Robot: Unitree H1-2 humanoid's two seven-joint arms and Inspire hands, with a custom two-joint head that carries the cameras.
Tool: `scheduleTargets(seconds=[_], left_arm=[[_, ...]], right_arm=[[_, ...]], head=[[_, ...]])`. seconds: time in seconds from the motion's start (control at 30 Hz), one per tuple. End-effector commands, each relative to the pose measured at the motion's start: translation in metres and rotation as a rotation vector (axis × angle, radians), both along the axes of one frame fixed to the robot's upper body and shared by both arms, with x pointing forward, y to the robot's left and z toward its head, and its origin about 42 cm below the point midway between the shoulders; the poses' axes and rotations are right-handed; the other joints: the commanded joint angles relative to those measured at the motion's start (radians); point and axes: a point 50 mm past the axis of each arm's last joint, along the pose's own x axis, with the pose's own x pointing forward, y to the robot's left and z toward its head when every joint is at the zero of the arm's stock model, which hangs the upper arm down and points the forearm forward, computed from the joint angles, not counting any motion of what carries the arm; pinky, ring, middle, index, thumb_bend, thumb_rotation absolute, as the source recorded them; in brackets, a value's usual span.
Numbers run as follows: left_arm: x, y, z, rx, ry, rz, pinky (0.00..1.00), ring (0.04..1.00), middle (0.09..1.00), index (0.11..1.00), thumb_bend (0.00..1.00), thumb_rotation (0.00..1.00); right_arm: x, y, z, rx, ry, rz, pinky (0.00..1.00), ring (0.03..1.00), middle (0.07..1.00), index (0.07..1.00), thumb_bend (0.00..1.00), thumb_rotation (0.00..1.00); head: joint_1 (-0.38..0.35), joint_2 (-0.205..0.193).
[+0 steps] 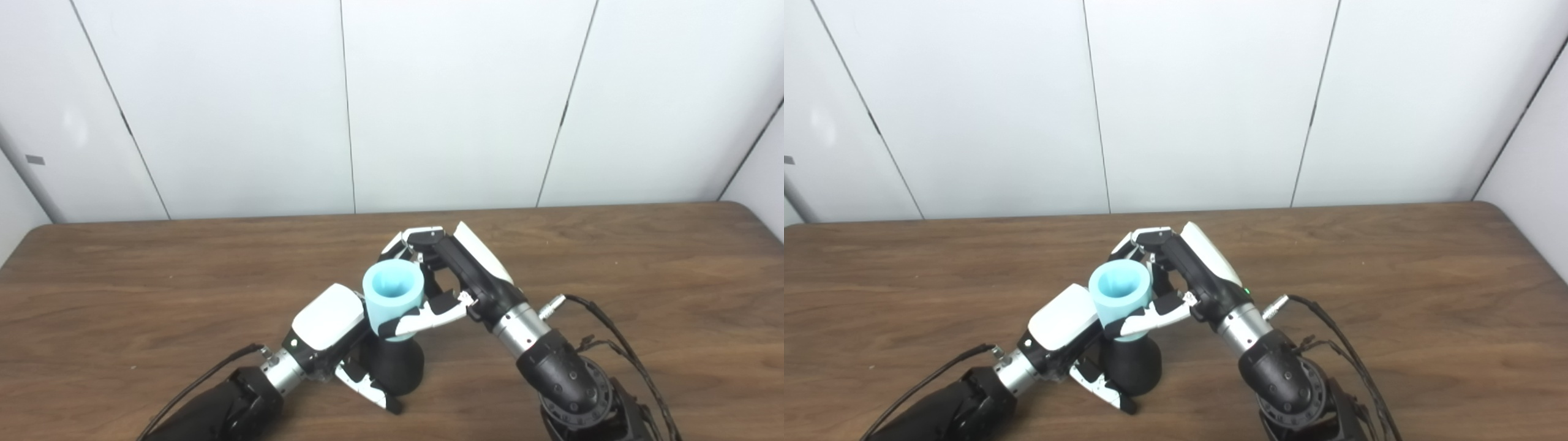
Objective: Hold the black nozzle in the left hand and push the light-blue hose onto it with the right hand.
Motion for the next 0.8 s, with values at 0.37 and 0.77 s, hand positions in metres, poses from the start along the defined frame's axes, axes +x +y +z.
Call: scheduleTargets(seconds=[0.37, 0.77], left_arm=[[-0.109, -0.031, -0.110, 0.013, 0.351, -0.041, 0.17, 0.233, 0.473, 0.484, 0.52, 0.00], [-0.108, -0.031, -0.109, 0.014, 0.357, -0.042, 0.18, 0.235, 0.473, 0.484, 0.52, 0.00]], right_arm=[[0.007, -0.004, 0.018, 0.096, 0.037, -0.013, 0.08, 0.153, 0.307, 0.489, 0.50, 0.13], [0.001, -0.006, 0.013, 0.079, 0.008, -0.006, 0.08, 0.141, 0.254, 0.489, 0.50, 0.13]], head=[[-0.003, 0.006], [-0.002, 0.005]])
